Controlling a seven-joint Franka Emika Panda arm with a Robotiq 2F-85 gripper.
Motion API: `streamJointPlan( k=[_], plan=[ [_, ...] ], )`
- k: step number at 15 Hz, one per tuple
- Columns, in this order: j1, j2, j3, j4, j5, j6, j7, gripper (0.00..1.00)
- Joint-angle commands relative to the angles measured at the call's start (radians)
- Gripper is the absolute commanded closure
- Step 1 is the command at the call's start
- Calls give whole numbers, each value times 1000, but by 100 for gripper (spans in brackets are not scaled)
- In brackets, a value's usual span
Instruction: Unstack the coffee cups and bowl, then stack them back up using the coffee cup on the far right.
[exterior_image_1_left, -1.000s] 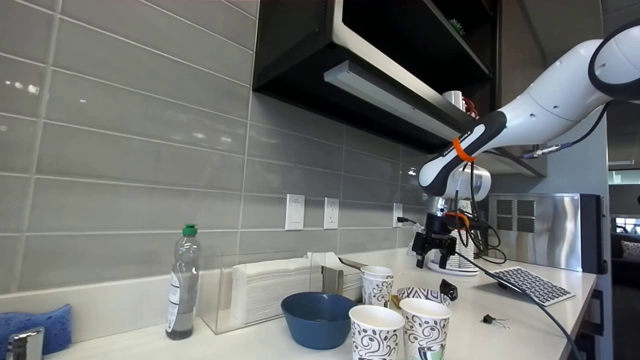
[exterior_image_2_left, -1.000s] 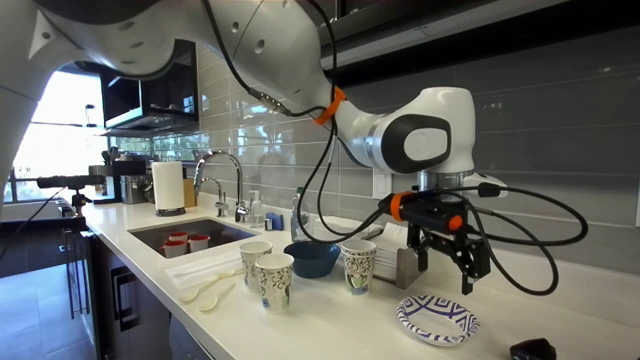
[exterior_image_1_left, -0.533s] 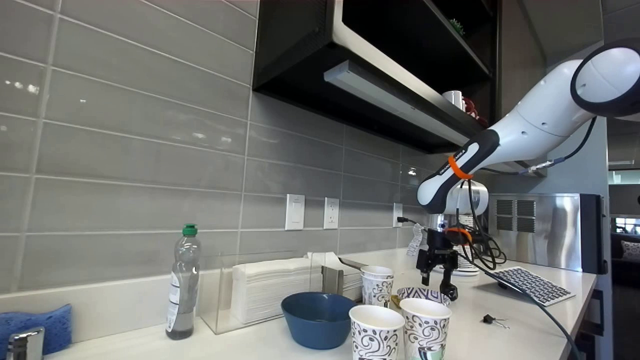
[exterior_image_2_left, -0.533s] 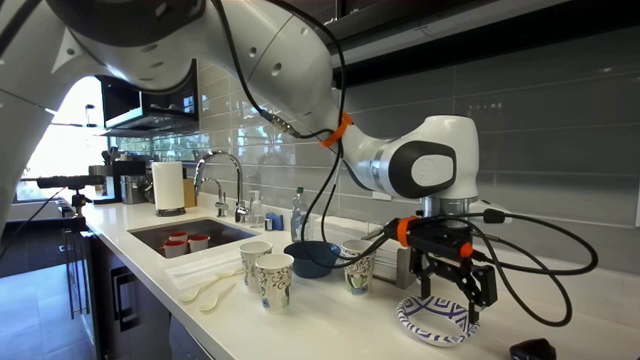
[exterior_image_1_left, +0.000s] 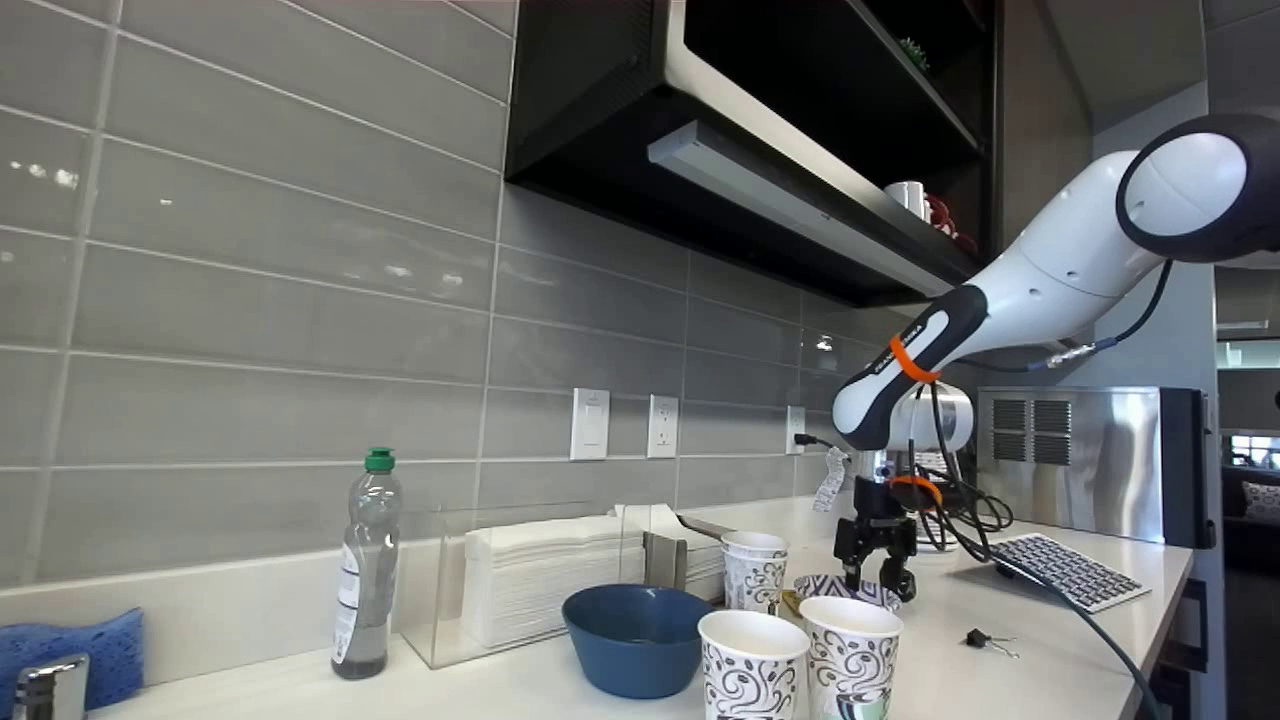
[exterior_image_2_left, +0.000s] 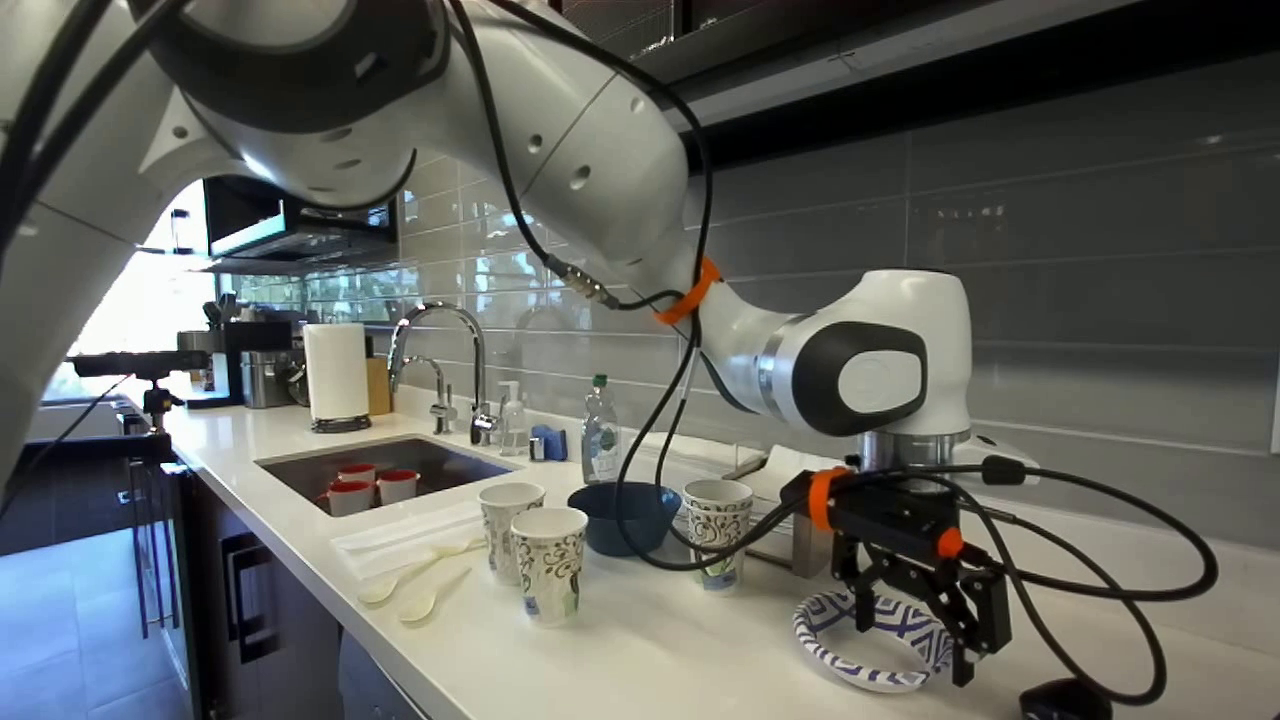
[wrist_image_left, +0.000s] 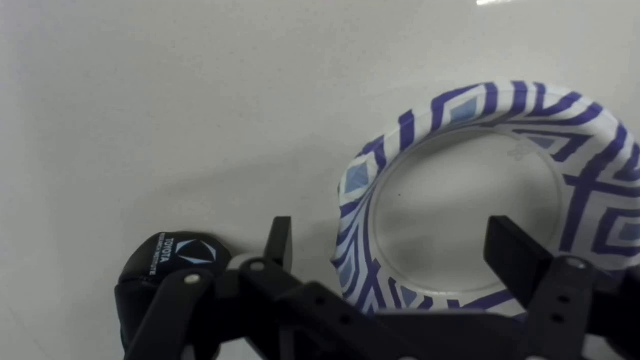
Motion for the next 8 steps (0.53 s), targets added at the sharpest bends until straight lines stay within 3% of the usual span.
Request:
streamJointPlan(
  k=[1, 8],
  plan=[
    [-23, 33, 18, 46, -17, -14, 9, 27],
    [-34, 28, 17, 62, -15, -15, 10, 77]
  ],
)
